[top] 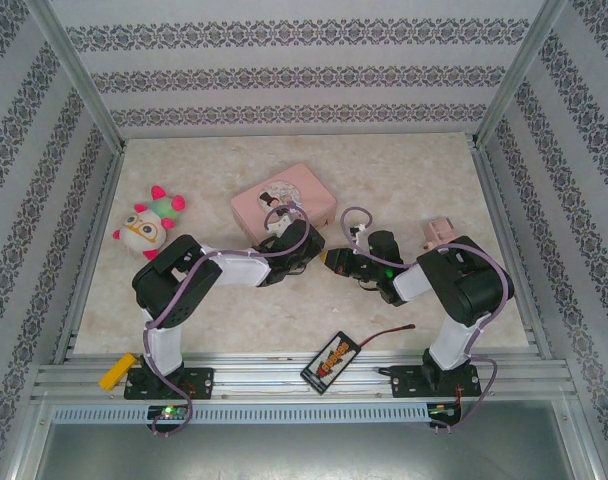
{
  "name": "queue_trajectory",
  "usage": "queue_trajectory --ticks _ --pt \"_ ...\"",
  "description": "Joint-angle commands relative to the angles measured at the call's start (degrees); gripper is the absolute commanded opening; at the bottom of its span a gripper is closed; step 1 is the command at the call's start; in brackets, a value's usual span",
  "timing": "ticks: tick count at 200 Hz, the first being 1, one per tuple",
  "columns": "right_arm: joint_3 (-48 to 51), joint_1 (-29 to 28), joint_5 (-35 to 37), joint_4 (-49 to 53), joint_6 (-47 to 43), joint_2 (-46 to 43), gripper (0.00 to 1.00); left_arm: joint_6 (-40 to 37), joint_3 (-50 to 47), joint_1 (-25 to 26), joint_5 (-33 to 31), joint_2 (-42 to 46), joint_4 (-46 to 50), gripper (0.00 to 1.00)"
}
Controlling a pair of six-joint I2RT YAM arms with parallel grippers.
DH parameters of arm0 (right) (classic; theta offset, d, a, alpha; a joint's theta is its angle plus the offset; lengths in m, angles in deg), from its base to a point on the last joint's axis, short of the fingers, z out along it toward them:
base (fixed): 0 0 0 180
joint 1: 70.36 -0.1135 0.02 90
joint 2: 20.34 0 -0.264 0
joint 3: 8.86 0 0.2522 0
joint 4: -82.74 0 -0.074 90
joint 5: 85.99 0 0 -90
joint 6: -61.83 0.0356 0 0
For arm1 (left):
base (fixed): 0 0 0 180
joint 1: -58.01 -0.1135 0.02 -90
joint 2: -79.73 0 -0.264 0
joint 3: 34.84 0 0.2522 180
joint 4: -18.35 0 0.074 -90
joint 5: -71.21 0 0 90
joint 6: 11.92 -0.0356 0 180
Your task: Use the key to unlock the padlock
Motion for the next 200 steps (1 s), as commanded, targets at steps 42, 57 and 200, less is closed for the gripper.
queue_trajectory --ticks 42,57,200 --pt "2.7 0.94 -1.72 -3.13 -2.07 0.17 0.0 5.16 -2.49 1.5 4.79 0.6 -2.64 0.0" --pt "2.82 0.98 -2.24 -3.19 -2.41 0.3 0.0 5.2 -2.83 1.5 4.74 0.64 -3.22 0.0" --pt "0.85 4.14 -9.81 -6.59 -2.43 1.75 0.0 4.02 -3.24 1.5 5.89 0.54 -4.53 0.0"
